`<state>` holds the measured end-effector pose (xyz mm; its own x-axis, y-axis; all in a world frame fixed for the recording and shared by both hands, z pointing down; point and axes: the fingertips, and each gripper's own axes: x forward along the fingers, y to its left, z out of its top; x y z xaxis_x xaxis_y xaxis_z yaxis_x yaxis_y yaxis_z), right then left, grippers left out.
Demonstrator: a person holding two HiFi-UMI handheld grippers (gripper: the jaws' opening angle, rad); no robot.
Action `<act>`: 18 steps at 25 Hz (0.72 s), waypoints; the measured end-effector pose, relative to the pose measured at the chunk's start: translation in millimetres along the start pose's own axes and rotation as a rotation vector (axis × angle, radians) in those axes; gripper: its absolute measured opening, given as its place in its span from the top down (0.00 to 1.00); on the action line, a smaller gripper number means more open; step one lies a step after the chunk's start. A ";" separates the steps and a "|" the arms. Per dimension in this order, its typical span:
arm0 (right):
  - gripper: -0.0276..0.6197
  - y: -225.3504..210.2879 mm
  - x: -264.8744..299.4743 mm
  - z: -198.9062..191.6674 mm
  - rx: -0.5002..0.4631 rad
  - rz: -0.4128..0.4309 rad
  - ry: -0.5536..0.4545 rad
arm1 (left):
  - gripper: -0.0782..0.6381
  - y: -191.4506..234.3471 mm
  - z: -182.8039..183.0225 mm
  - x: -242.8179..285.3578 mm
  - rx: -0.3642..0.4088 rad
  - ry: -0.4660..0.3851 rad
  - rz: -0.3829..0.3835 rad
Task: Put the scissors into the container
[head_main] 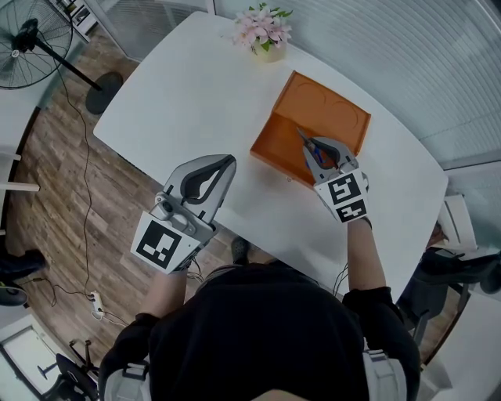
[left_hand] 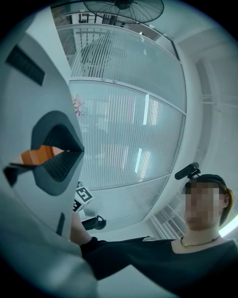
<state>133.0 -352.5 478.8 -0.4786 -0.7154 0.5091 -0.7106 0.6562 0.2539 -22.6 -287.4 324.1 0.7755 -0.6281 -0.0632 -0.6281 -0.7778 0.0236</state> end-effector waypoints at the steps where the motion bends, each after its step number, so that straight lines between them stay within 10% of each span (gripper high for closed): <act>1: 0.86 0.2 1.8 -1.2 -0.001 0.003 0.004 | 0.87 0.9 -0.2 -0.4 0.000 0.000 0.002; 18: 0.86 6.8 17.3 -11.0 -0.021 0.035 0.080 | 0.87 2.4 2.8 -9.5 0.007 0.006 0.010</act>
<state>125.6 -357.8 498.4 -0.4593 -0.6709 0.5822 -0.6827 0.6859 0.2519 -31.7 -283.2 322.0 0.7695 -0.6361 -0.0574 -0.6363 -0.7713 0.0169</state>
